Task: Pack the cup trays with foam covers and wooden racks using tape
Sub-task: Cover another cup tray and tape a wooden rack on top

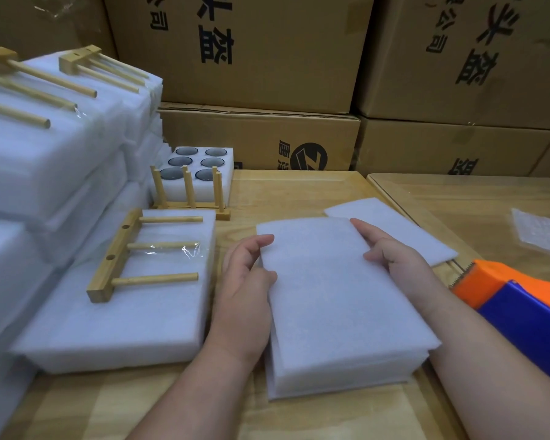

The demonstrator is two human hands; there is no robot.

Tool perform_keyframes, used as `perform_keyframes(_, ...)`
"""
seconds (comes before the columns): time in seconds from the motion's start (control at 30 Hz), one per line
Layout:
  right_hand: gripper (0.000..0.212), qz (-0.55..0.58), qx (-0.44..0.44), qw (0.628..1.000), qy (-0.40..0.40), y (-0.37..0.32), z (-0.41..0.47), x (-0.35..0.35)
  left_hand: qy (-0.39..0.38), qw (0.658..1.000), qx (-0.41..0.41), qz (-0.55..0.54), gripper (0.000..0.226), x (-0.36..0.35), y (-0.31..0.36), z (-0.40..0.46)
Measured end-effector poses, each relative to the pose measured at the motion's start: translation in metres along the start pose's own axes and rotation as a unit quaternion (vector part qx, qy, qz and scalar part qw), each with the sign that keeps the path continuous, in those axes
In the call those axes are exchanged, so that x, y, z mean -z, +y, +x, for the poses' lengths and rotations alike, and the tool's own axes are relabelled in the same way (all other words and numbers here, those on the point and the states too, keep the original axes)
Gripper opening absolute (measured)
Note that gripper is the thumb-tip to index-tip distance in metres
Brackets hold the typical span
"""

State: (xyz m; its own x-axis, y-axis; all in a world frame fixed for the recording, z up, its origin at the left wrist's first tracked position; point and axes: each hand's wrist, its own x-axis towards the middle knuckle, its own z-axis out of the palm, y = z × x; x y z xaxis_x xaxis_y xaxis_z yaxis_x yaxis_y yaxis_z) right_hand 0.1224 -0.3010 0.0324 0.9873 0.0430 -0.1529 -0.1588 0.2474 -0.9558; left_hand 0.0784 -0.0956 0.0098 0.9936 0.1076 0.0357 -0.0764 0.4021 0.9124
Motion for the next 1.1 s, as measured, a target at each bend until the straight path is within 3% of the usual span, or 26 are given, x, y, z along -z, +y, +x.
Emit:
perform_keyframes(0.53, 0.058, -0.028, 0.009, 1.000, 0.006, 0.003, -0.002, -0.001, 0.004, 1.000, 0.024, -0.011, 0.052, 0.001, 0.002, -0.001)
perform_keyframes(0.67, 0.058, -0.049, 0.013, 0.998, 0.028, 0.000, -0.007, -0.002, 0.007, 1.000, 0.020, -0.014, 0.047, 0.002, 0.002, 0.000)
perform_keyframes(0.73, 0.053, -0.091, 0.056, 0.992, 0.063, -0.012, -0.008, 0.000, 0.006, 1.000, 0.024, -0.010, 0.050, 0.003, 0.000, 0.001)
perform_keyframes(0.83, 0.039, -0.186, 0.159, 0.964, 0.103, -0.039, -0.011, -0.009, 0.014, 1.000, 0.016, 0.012, 0.051, 0.004, -0.002, 0.002)
perform_keyframes(0.97, 0.033, -0.314, 0.240, 0.919, 0.001, -0.060, -0.010, -0.053, 0.022, 0.999, -0.004, 0.043, 0.049, 0.003, -0.002, 0.003)
perform_keyframes(1.1, 0.017, -0.481, 0.272, 0.832, -0.049, -0.075, 0.018, -0.115, 0.023, 0.997, -0.024, 0.067, 0.048, 0.005, -0.009, 0.007)
